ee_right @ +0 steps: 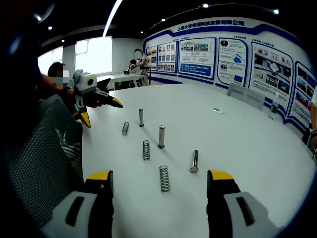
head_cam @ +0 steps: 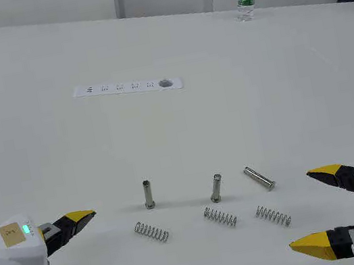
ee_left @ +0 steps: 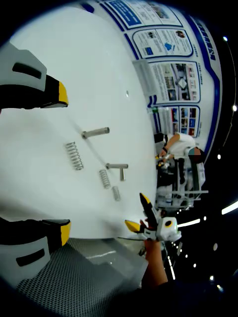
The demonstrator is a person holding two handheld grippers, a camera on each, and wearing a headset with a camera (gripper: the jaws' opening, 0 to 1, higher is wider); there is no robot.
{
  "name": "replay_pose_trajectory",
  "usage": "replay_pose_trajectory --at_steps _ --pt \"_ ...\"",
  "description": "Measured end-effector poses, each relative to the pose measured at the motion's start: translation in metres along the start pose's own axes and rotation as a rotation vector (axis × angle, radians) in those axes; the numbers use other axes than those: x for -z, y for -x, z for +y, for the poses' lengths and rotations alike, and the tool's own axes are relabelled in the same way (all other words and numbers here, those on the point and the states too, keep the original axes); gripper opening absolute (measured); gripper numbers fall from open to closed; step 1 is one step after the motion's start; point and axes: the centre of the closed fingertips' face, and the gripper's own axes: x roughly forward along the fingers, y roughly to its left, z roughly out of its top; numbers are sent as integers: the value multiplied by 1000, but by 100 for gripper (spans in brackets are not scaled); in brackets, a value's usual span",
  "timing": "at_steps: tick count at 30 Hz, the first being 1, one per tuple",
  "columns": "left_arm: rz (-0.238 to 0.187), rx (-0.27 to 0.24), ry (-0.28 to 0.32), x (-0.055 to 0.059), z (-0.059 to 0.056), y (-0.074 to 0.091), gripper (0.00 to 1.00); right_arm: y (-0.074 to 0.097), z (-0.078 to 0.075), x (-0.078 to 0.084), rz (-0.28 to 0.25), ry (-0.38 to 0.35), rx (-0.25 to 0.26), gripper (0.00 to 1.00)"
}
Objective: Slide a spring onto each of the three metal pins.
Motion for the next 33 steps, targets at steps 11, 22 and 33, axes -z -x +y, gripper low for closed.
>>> replay_pose_trajectory --at_steps 11,22,33 --pt "-2 1 3 -1 -2 0 95 0 0 0 7 2 -2 78" --pt "-2 3 5 -1 -3 -1 95 0 -1 2 10 -4 4 77" --pt "-5 6 7 -2 -3 -3 95 -2 -7 1 22 -21 16 75"
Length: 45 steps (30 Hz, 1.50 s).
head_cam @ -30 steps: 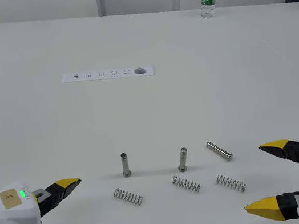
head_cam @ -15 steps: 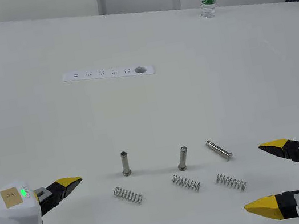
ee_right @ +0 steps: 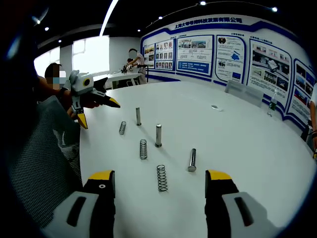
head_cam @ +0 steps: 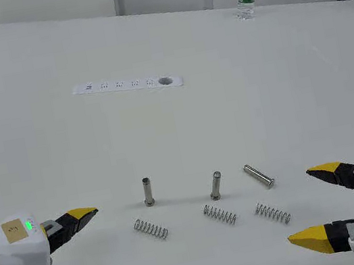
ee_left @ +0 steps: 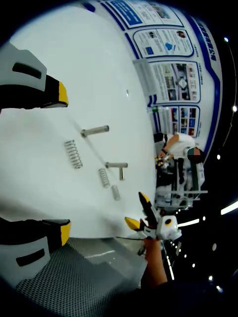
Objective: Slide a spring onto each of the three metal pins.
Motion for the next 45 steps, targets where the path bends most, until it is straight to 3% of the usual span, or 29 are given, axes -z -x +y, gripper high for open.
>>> replay_pose_trajectory --at_steps 10,16,21,31,45 --pt "1 1 -3 0 -1 -1 94 -11 -18 -19 28 7 24 69" --pt "0 -1 -6 -1 -1 0 94 -26 -29 -27 68 -19 21 57" --pt "-1 -4 -6 -1 0 0 94 -39 -40 -27 122 -26 36 45" --pt "-1 -6 -9 0 2 0 94 -61 -54 -25 195 -75 49 33" --pt "4 -6 -12 2 3 -2 93 -91 -70 -12 324 -81 78 24"
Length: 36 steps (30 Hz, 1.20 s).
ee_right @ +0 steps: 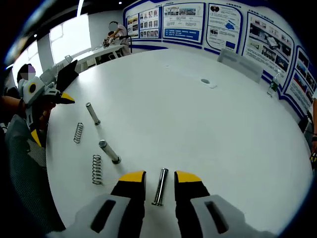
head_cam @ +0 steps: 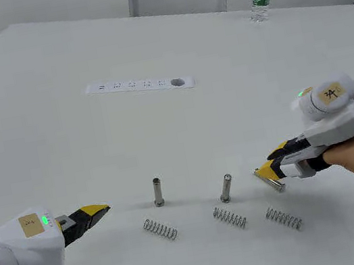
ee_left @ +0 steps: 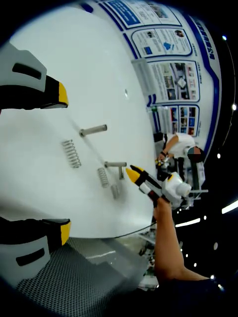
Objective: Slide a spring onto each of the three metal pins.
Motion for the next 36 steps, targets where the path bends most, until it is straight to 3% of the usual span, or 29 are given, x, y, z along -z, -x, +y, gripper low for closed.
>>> replay_pose_trajectory --at_steps 23,34,36 --pt "11 -3 5 3 0 1 93 -23 -3 12 144 -44 10 12" --pt "8 -5 9 3 -1 0 93 -25 -3 17 208 -16 1 10" --pt "8 -6 10 3 -1 1 93 -26 -1 17 226 26 6 10"
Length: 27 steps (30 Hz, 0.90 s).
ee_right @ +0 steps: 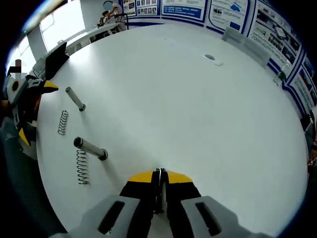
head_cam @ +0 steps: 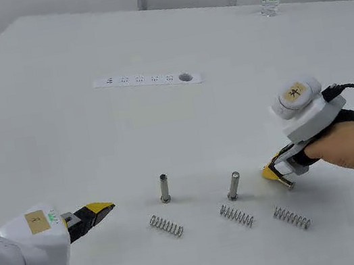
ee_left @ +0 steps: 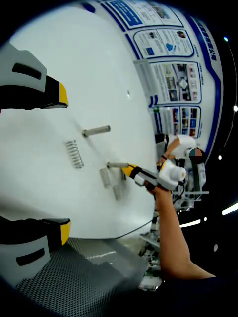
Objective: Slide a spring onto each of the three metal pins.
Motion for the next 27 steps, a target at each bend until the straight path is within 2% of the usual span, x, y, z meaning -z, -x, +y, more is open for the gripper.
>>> replay_pose_trajectory --at_steps 6,12,14,16,19,27 --pt "-3 -3 2 0 0 1 93 -2 -5 1 21 27 32 9" --pt "-1 1 -4 -1 -1 -1 93 -3 -9 1 -7 -25 45 8" --pt "-3 2 -10 -4 -1 -1 93 -2 -10 1 -30 -55 46 8" --pt "-10 2 -11 -6 0 -1 93 0 -8 5 -30 -65 42 8" --pt "-11 1 -19 -8 1 0 92 6 -3 7 -45 -65 44 9" --pt "-11 4 -27 -9 -1 0 92 32 1 -3 -119 -66 58 9"
